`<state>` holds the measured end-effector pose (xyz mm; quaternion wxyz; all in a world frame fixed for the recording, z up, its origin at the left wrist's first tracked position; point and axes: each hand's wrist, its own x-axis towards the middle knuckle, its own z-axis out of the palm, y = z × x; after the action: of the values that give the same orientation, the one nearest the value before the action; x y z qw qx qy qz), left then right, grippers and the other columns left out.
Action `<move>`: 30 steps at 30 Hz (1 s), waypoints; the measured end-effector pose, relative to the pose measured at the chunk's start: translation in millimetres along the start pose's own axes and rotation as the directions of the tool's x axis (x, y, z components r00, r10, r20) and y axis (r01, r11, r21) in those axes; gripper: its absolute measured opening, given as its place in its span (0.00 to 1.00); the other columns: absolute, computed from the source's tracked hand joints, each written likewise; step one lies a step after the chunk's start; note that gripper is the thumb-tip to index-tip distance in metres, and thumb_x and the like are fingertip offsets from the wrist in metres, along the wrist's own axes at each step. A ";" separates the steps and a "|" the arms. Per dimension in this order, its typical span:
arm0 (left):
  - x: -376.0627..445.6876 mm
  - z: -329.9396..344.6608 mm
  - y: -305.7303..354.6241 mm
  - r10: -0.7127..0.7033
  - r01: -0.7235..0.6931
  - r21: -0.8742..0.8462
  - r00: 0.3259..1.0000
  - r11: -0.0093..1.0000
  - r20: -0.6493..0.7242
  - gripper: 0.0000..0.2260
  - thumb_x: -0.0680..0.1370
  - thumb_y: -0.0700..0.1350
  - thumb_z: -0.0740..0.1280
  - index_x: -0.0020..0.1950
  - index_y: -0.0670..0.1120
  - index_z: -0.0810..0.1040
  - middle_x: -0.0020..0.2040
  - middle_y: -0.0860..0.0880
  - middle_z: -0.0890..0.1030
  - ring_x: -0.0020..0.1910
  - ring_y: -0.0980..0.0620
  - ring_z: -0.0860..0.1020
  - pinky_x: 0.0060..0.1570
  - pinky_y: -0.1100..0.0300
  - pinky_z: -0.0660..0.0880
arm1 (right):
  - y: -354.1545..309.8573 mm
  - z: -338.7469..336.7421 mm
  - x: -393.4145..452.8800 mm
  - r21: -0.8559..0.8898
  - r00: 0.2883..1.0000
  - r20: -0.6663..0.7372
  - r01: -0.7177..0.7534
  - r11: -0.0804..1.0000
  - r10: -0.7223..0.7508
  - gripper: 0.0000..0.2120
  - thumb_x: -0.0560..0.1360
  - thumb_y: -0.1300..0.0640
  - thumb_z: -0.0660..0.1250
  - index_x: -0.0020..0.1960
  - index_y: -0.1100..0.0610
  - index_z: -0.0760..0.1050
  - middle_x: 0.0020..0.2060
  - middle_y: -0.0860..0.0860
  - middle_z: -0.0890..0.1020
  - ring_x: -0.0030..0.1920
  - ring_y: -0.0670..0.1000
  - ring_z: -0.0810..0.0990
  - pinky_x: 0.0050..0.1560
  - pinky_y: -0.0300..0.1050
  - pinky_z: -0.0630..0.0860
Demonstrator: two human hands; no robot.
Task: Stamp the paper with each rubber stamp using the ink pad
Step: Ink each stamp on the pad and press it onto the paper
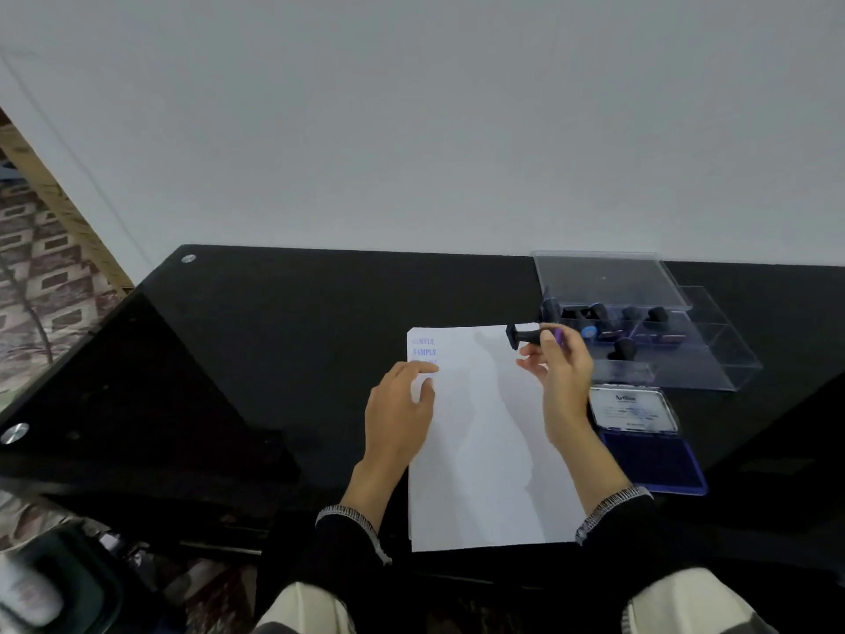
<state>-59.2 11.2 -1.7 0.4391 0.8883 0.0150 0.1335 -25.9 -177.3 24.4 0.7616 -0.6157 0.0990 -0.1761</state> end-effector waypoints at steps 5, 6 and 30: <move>-13.8 48.8 60.9 0.032 -0.007 -0.147 0.985 0.989 0.167 0.08 0.81 0.44 0.63 0.57 0.55 0.77 0.57 0.60 0.76 0.56 0.62 0.72 0.50 0.78 0.63 | -32.0 -58.7 -6.7 -0.141 0.994 0.004 0.110 0.984 -0.111 0.05 0.80 0.57 0.61 0.49 0.55 0.75 0.35 0.47 0.80 0.36 0.46 0.79 0.38 0.39 0.78; -19.1 60.5 70.0 0.062 -0.032 -0.145 0.976 0.989 0.209 0.08 0.81 0.44 0.63 0.57 0.55 0.77 0.57 0.60 0.76 0.57 0.62 0.72 0.51 0.78 0.63 | -35.2 -74.3 -7.7 -0.190 0.993 0.004 0.119 0.974 -0.121 0.05 0.80 0.55 0.61 0.48 0.53 0.75 0.34 0.47 0.80 0.36 0.46 0.79 0.38 0.39 0.77; -53.6 130.4 73.5 0.349 -0.485 0.131 0.767 0.865 0.538 0.40 0.70 0.73 0.61 0.76 0.55 0.60 0.77 0.59 0.60 0.75 0.60 0.56 0.76 0.58 0.45 | -42.2 -180.0 -23.7 -0.863 0.912 0.411 0.394 0.317 -0.014 0.09 0.81 0.48 0.55 0.52 0.52 0.68 0.39 0.50 0.76 0.39 0.50 0.75 0.40 0.50 0.74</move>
<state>-84.8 -142.8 -31.6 0.2653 0.9225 -0.2803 -0.0081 -120.0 -338.2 23.8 0.2478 -0.9652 -0.0268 -0.0788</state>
